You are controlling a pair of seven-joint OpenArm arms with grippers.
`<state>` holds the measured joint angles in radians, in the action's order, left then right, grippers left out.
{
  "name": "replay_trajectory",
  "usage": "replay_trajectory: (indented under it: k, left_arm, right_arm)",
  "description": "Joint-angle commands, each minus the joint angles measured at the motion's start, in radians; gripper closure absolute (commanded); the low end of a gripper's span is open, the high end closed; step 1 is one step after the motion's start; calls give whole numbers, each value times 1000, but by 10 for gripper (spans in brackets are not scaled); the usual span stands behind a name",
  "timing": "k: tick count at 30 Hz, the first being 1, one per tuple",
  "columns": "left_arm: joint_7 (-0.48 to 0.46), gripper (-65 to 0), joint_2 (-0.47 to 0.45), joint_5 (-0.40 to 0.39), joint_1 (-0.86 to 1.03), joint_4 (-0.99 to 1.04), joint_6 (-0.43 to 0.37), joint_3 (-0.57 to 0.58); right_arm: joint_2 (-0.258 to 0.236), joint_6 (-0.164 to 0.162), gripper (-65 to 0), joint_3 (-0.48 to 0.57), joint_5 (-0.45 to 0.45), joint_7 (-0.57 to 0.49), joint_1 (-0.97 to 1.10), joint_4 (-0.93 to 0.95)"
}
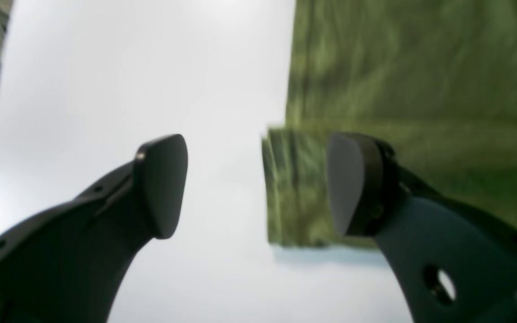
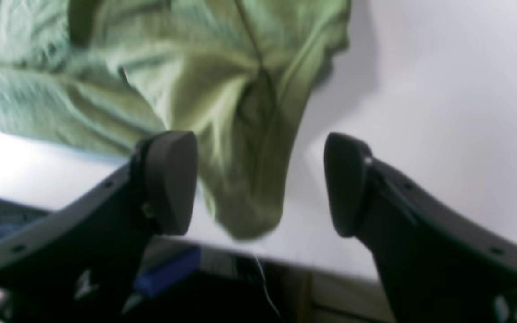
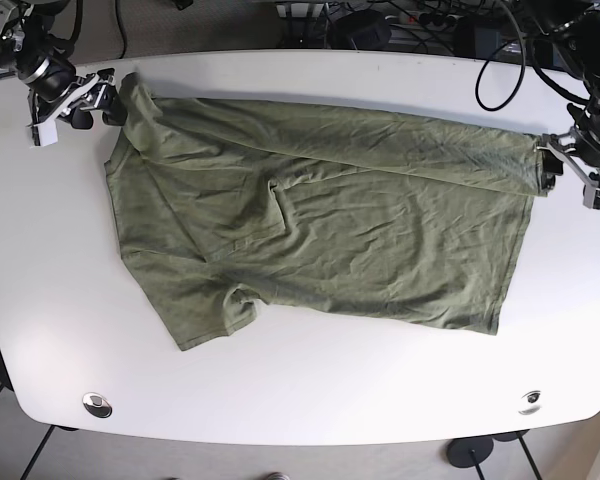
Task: Fold the T-shirt properly
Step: 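Drag the held shirt edge with both grippers to straighten the shirt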
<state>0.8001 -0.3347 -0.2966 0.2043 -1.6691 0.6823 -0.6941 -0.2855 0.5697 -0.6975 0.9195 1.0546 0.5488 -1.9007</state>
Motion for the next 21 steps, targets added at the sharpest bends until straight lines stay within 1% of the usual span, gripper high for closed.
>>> replay_trajectory:
  k: [1, 2, 3, 4, 6, 7, 9, 10, 12, 13, 15, 17, 18, 19, 20, 21]
  left_arm:
    - [-20, -392, 10, -14, 25, -47, 1, 1]
    - [-21, -346, 29, -13, 44, -50, 1, 9]
    - [-21, -321, 36, -11, 44, -49, 0, 9]
    - [-21, -304, 36, -11, 44, -42, 0, 9]
    - [-23, -275, 38, -14, 42, -19, 0, 11]
    - [-25, -261, 38, -14, 40, -4, 0, 11]
    - [-49, -233, 38, -17, 39, 13, 0, 14]
    - [-69, -217, 38, -16, 39, 14, 0, 23]
    - [-115, -179, 35, -11, 39, 17, 0, 50]
    - [-133, -161, 32, -11, 39, 28, 0, 66]
    - [-141, -156, 30, -11, 39, 62, 0, 72]
    - [-143, -150, 29, -11, 37, 102, 0, 69]
    - [-143, -150, 27, -11, 28, 117, 0, 67]
    - [-143, -150, 27, -11, 17, 129, 0, 67]
    - [-143, -150, 24, -11, 16, 149, 0, 66]
    - [-143, -149, 6, -10, 16, 160, 0, 66]
  right_arm:
    - [-11, 0, -422, -6, 20, -18, 41, -32]
    - [-10, 0, -422, -6, 19, -18, 67, -32]
    - [-8, -1, -422, -6, 19, -18, 83, -30]
    - [-7, -1, -422, -4, 19, -18, 98, -30]
    - [18, -1, -422, 22, 14, -17, 127, -30]
    - [24, -1, -422, 40, -3, -17, 133, -30]
    - [33, -1, -422, 81, -66, -20, 126, -29]
    - [47, 3, -422, 104, -106, -20, 113, -29]
    - [95, 8, -422, 126, -191, -20, 83, -29]
    - [119, 9, -422, 137, -248, -20, 49, -29]
    - [147, 9, -422, 151, -311, -20, 7, -3]
    - [151, 9, -417, 164, -342, -20, -29, 45]
    - [151, 9, -390, 161, -346, -20, -43, 68]
    - [151, 9, -335, 158, -346, -20, -54, 83]
    - [150, 9, -211, 158, -346, -20, -59, 91]
    - [147, 9, -125, 158, -346, -20, -57, 86]
